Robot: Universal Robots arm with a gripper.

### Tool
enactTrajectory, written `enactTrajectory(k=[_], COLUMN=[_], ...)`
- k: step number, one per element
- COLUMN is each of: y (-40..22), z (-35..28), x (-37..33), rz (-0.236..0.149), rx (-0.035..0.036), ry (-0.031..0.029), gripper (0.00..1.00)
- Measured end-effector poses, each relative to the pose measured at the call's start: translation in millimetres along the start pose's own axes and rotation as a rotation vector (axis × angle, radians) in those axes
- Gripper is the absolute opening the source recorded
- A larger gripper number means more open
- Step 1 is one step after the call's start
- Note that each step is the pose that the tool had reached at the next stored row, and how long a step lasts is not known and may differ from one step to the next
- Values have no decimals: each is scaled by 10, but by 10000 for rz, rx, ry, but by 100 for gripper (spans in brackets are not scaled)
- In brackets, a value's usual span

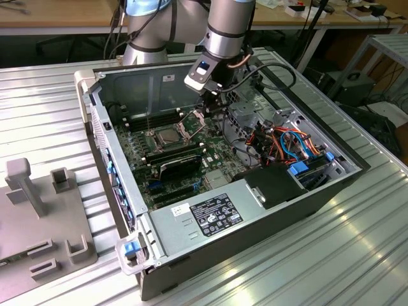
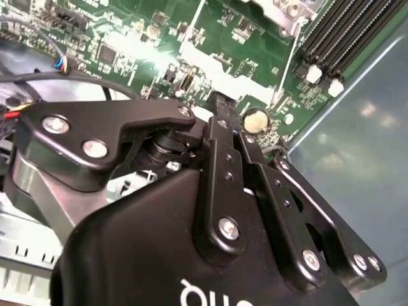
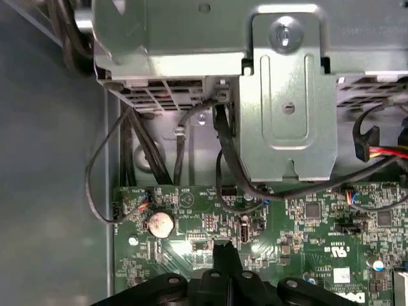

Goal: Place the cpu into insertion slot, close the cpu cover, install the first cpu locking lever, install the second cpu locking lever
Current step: 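Close the cpu cover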

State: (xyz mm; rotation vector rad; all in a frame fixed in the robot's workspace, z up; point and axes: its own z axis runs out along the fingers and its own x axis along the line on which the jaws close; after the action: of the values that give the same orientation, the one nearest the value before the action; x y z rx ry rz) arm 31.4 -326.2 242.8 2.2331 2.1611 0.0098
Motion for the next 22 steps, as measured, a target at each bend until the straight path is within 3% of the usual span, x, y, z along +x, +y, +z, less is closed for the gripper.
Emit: enactTrajectory(k=[4, 22], y=[-177, -634], z=[14, 82], x=[9, 86], rz=[2, 1], rx=[0, 0], ry=[4, 3], gripper=[11, 11])
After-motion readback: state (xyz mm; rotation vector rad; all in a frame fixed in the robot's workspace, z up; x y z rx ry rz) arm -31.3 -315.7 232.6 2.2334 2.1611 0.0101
